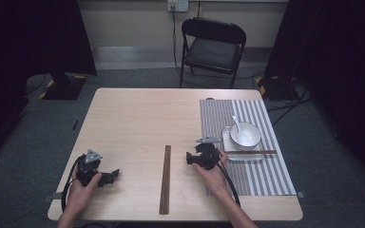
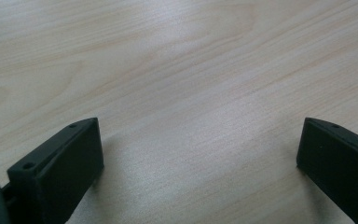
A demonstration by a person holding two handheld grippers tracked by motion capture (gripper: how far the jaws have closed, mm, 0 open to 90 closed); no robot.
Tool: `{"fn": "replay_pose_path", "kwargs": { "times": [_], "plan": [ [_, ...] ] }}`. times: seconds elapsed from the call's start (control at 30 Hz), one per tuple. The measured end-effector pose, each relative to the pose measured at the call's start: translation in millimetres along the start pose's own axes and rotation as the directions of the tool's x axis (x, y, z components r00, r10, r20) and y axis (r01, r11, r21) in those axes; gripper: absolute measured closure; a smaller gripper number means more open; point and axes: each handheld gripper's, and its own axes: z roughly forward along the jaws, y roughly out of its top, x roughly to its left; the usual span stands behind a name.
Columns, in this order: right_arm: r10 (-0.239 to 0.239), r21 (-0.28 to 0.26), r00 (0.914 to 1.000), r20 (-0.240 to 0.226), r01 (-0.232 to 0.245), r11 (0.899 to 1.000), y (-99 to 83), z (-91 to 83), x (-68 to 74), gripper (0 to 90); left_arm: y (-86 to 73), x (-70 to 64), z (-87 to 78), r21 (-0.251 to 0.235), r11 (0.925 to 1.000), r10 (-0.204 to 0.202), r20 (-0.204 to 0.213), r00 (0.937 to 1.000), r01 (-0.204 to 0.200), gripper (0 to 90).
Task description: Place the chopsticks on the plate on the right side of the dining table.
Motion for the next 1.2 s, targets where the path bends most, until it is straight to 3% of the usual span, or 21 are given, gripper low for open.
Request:
{"fn": "replay_pose_path", "kwargs": {
  "times": [0.33, 0.63, 0.93, 1.13, 1.2],
  "plan": [
    [0.004, 0.011, 1.0, -0.003, -0.004, 1.0, -0.7, -0.9, 0.0, 25.3, 0.0, 0.1, 0.0, 0.0, 1.0, 0.001, 0.0, 1.0, -0.001, 0.0],
    [-0.025, 0.019, 0.9994, -0.025, 0.026, 0.999, -4.7, -7.6, 8.4, 25.3, 0.0, 0.0, 0.0, 0.001, 1.0, 0.0, 0.0, 1.0, 0.0, 0.0],
    [-0.021, 0.023, 0.9997, -0.014, 0.022, 1.0, -6.8, -8.5, 2.5, 25.6, 0.0, -0.1, 0.1, -0.001, 1.0, -0.002, 0.0, 1.0, 0.002, 0.0],
    [-0.028, 0.009, 0.9992, -0.029, 0.028, 1.0, -4.9, -17.1, 5.3, 26.4, 0.0, 0.0, 0.0, 0.0, 1.0, 0.0, 0.0, 1.0, 0.0, 0.0],
    [-0.012, -0.006, 0.9996, -0.025, 0.012, 1.0, -1.7, -29.0, -1.9, 28.6, 0.0, -0.1, 0.0, -0.001, 1.0, -0.002, 0.001, 1.0, 0.002, 0.0]
  ]
}}
